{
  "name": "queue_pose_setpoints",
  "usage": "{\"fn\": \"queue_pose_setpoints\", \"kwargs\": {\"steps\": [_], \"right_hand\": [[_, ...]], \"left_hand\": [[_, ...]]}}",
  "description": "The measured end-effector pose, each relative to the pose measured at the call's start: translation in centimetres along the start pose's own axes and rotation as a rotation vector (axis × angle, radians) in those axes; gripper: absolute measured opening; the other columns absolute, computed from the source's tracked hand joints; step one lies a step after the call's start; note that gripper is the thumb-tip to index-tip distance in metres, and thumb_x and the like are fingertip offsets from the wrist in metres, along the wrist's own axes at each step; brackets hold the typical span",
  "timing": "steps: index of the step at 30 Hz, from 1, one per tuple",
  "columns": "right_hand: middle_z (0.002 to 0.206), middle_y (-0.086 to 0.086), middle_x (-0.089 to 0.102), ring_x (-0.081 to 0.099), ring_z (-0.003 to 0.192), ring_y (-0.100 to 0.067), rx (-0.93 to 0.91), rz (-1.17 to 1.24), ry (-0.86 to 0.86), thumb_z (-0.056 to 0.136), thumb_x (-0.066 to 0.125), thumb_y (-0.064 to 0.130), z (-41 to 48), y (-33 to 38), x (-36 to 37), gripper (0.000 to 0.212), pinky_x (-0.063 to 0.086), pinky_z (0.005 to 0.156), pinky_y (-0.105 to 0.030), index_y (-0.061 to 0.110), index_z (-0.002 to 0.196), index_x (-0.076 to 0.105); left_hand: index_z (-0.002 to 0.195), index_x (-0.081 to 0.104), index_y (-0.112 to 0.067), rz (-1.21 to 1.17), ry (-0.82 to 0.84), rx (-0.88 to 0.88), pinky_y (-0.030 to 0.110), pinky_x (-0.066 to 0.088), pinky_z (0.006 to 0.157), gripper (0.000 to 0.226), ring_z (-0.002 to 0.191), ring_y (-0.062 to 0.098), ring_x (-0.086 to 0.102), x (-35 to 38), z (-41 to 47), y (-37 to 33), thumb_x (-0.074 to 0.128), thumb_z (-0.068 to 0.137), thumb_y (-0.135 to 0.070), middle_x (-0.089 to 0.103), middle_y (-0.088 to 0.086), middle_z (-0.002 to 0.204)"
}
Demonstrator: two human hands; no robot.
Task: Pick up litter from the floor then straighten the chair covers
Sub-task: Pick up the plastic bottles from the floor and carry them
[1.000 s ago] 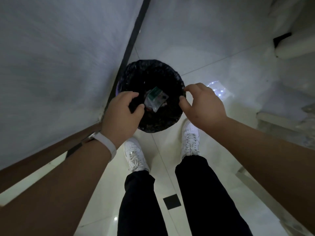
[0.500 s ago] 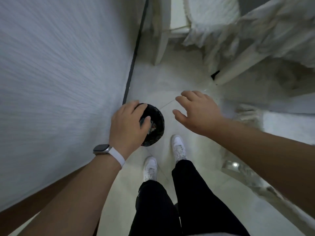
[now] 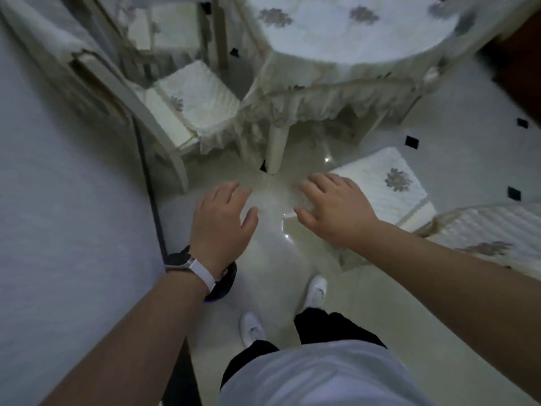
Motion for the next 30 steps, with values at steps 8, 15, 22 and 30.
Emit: {"fn": "queue_pose_setpoints", "kwargs": {"steps": [8, 15, 22, 30], "right_hand": [[0.123, -0.01, 0.063, 0.058, 0.113, -0.032, 0.235, -0.023, -0.148, 0.088, 0.038, 0.053, -11.3, -8.0, -3.6, 0.057, 0.046, 0.091, -0.042, 0.015, 0.12, 0.064], [0.121, -0.009, 0.063, 0.058, 0.111, -0.032, 0.365, -0.032, -0.232, 0.088, 0.038, 0.052, -23.8, -17.2, -4.3, 0.055, 0.047, 0.089, -0.042, 0.014, 0.119, 0.064], [0.12, -0.012, 0.064, 0.059, 0.108, -0.033, 0.487, -0.009, -0.319, 0.088, 0.045, 0.048, -38.4, -29.4, -5.0, 0.049, 0.046, 0.09, -0.043, 0.013, 0.116, 0.066], [0.118, -0.011, 0.065, 0.059, 0.107, -0.032, 0.631, -0.034, -0.376, 0.088, 0.042, 0.049, -50.4, -40.2, -7.5, 0.05, 0.044, 0.093, -0.043, 0.013, 0.114, 0.066]], "left_hand": [[0.123, 0.064, -0.013, 0.03, 0.036, 0.299, 0.045, 0.046, 0.096, 0.042, 0.119, 0.031, 0.055, -0.1, 1.6, -13.0, 0.052, 0.09, -0.037, 0.062, 0.01, 0.128], [0.12, 0.067, -0.014, 0.039, 0.053, 0.507, 0.042, 0.047, 0.093, 0.039, 0.115, 0.029, 0.058, 3.9, -0.3, -27.1, 0.055, 0.088, -0.034, 0.063, 0.009, 0.125], [0.12, 0.067, -0.016, 0.072, 0.077, 0.674, 0.046, 0.044, 0.097, 0.04, 0.12, 0.033, 0.056, 9.8, -1.0, -44.4, 0.054, 0.088, -0.037, 0.062, 0.009, 0.129], [0.121, 0.066, -0.018, 0.039, 0.073, 0.847, 0.045, 0.044, 0.097, 0.038, 0.12, 0.03, 0.056, 14.7, -2.4, -61.6, 0.056, 0.089, -0.037, 0.062, 0.007, 0.128]]}}
Point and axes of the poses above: each hand's wrist, its own z-axis towards the middle knuckle, its own x-axis out of the palm, y = z × x, the point moved 1 cm from there along z, towards the middle knuckle
